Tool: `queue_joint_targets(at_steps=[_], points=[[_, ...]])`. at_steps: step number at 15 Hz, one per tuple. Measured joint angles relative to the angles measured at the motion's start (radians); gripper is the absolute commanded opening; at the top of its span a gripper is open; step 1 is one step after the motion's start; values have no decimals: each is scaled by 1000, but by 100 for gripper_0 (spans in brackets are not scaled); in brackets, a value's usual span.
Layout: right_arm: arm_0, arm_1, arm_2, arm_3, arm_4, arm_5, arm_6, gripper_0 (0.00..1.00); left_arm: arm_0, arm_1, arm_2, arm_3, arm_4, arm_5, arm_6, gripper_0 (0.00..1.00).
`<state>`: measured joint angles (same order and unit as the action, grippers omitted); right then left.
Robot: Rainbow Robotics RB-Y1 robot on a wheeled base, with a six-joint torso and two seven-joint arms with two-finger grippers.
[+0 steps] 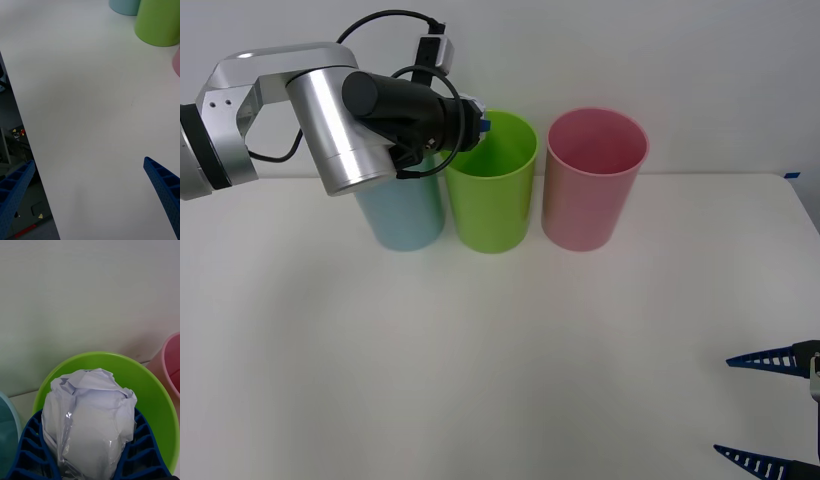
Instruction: Put cans in the blue bin and PET bottles in the pink bin and trash in the green bin.
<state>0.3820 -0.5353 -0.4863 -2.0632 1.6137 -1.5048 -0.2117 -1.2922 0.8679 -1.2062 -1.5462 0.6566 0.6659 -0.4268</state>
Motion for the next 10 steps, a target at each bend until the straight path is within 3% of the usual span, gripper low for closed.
queue_joint_targets(at_steps=[3, 6, 10], points=[[0, 0, 0, 0, 0, 0, 0, 100, -5, -3, -1, 0, 13, 0, 14, 4], [0, 0, 0, 0, 0, 0, 0, 100, -18, -3, -1, 4, 32, 0, 28, 100], [0, 0, 0, 0, 0, 0, 0, 100, -21, -4, 0, 5, 32, -19, 35, 100]])
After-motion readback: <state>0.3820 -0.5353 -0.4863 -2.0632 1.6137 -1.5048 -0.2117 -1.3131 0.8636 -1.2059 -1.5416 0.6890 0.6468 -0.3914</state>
